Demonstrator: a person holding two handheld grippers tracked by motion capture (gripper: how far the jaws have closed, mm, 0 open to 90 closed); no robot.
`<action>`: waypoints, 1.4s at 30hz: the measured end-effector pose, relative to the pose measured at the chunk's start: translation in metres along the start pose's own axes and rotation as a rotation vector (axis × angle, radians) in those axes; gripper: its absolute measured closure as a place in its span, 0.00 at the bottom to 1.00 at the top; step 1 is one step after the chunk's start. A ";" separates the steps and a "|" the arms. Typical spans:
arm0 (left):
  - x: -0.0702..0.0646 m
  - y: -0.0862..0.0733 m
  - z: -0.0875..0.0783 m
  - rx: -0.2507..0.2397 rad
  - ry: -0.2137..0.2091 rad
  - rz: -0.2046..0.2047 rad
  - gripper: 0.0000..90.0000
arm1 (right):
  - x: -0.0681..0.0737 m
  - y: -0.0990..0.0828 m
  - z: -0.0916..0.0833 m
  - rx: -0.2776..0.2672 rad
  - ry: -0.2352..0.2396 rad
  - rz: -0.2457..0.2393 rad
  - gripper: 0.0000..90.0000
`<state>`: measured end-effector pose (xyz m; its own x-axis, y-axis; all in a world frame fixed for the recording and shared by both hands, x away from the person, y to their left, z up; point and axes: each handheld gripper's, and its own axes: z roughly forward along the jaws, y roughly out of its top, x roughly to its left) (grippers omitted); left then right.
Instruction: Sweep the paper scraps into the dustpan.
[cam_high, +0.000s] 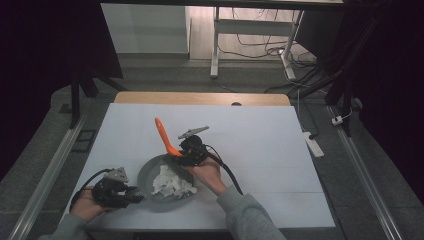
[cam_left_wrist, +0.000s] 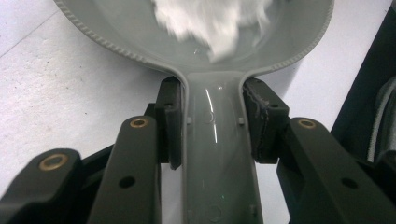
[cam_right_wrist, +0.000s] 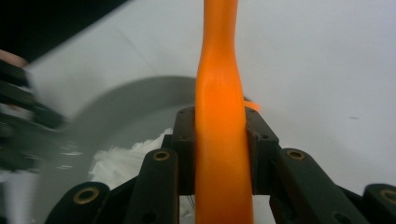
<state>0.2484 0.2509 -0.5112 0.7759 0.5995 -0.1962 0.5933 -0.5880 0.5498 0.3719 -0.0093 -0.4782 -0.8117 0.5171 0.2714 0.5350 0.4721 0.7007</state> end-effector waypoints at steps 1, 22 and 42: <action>0.000 0.000 0.000 0.000 0.000 -0.001 0.69 | 0.001 0.001 -0.003 -0.016 0.026 0.013 0.78; 0.001 0.000 0.000 -0.001 -0.003 -0.002 0.69 | -0.056 0.015 -0.035 -0.078 -0.291 -0.045 0.78; 0.001 0.000 0.001 -0.001 -0.006 -0.005 0.69 | -0.111 0.014 -0.033 0.005 -0.438 0.031 0.78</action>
<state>0.2490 0.2513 -0.5122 0.7739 0.5997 -0.2037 0.5973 -0.5842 0.5495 0.4619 -0.0839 -0.4762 -0.6200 0.7845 -0.0133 0.5599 0.4543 0.6929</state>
